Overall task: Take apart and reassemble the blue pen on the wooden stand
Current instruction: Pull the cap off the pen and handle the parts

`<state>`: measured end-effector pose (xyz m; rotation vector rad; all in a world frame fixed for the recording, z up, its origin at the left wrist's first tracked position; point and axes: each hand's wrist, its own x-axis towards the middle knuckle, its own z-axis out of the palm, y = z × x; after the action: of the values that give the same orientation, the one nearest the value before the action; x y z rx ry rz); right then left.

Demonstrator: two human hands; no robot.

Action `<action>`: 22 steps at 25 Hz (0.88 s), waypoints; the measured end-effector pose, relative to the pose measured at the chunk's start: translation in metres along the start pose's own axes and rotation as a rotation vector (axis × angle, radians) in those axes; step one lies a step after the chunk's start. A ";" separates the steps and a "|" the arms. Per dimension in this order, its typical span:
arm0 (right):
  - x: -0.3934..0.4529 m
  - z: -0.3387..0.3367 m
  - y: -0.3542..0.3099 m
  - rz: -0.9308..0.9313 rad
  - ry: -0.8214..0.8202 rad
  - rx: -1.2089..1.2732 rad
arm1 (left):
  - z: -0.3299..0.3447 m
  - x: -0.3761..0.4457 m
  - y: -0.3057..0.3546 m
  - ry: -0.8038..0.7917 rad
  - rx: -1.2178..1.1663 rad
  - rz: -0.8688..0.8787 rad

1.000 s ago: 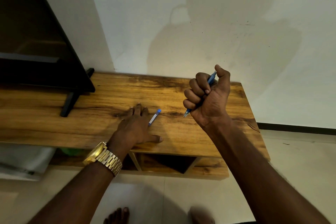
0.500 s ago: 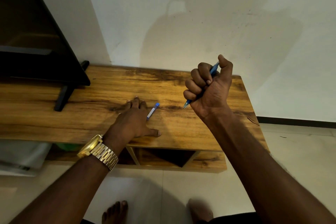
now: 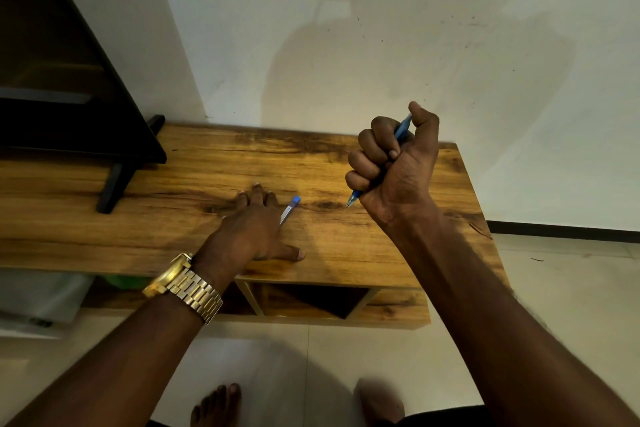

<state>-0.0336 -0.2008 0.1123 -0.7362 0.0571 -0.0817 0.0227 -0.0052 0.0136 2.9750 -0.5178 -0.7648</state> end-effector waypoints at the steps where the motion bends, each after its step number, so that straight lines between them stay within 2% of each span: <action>1: 0.000 0.000 -0.001 0.000 0.001 0.000 | 0.000 0.000 0.000 0.000 0.000 0.000; 22: -0.001 0.000 0.000 -0.015 -0.004 0.039 | 0.001 0.001 -0.001 -0.006 0.000 0.023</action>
<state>-0.0344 -0.2004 0.1123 -0.6981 0.0458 -0.0955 0.0238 -0.0043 0.0118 2.9622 -0.5509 -0.7715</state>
